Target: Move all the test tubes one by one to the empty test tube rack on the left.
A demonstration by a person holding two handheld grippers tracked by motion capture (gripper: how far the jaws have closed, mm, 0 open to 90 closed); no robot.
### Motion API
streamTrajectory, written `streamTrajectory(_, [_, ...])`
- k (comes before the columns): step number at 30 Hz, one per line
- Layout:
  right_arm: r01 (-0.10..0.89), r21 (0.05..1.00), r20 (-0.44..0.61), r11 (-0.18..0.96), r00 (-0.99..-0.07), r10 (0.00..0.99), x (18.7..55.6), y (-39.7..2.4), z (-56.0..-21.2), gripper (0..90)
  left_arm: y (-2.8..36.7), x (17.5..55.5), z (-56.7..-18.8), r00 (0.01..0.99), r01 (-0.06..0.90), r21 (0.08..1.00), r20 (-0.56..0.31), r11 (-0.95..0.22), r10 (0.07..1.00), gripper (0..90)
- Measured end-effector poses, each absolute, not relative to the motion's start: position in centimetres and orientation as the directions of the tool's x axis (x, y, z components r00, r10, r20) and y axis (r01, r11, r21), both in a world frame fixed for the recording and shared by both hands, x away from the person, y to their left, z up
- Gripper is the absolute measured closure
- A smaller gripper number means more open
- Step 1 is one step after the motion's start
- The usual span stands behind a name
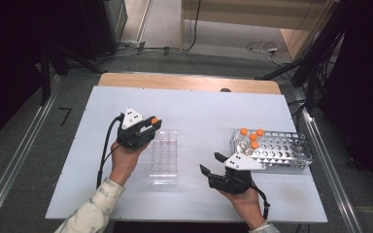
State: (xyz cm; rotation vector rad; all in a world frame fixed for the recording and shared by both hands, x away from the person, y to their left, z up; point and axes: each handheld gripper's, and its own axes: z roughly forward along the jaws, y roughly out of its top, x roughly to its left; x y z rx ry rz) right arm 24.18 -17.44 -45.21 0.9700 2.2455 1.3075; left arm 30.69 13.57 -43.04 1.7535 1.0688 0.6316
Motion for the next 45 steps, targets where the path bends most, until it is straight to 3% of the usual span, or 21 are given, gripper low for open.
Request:
streamTrajectory(9, [0.378, 0.861, 0.029, 0.340, -0.703, 0.710, 24.4, -17.1, -45.3, 33.0, 13.5, 30.6, -44.3, 0.489, 0.406, 0.899, -0.060, -0.166, 0.870, 68.0])
streamTrajectory(20, [0.376, 0.866, 0.027, 0.330, -0.693, 0.720, 24.4, -17.5, -45.2, 33.0, 14.2, 30.5, -43.8, 0.441, 0.405, 0.910, -0.107, -0.091, 0.891, 22.1])
streamTrajectory(45, [0.397, 0.885, 0.051, 0.243, -0.601, 0.798, 22.8, -23.6, -44.3, 34.5, 16.6, 30.0, -43.4, 0.403, 0.393, 0.919, -0.147, -0.025, 0.903, 20.4])
